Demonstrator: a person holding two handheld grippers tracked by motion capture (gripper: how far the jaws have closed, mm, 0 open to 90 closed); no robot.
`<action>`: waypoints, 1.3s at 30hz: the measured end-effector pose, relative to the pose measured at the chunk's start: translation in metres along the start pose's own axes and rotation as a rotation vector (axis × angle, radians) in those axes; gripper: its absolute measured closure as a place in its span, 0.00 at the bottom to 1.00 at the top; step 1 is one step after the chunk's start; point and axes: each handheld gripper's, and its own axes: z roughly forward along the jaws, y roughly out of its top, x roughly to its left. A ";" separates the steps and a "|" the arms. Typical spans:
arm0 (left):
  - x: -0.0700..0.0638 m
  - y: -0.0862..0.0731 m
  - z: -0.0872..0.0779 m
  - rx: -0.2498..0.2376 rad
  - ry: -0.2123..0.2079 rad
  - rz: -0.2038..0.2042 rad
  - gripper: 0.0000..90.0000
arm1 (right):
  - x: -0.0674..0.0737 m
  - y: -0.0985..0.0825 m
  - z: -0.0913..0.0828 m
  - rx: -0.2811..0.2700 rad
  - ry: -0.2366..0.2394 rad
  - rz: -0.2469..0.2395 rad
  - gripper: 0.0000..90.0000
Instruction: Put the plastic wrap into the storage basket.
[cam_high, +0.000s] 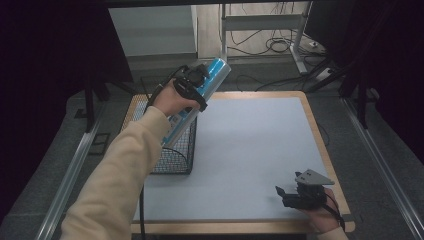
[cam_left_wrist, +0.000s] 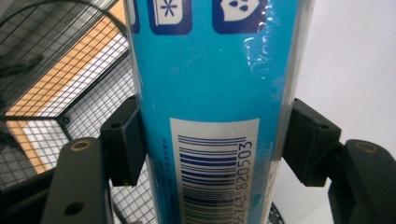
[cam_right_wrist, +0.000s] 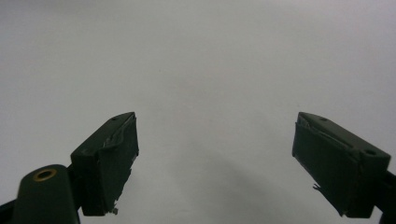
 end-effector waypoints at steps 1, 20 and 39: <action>0.002 -0.001 0.002 0.005 0.001 -0.004 0.35 | 0.000 0.000 0.000 0.001 0.000 0.001 0.16; 0.026 -0.016 0.036 0.050 0.037 -0.051 0.35 | -0.001 -0.001 0.002 0.008 -0.005 -0.004 0.16; 0.051 -0.017 0.076 0.095 0.062 -0.085 0.35 | -0.002 -0.002 0.003 0.012 -0.007 0.002 0.16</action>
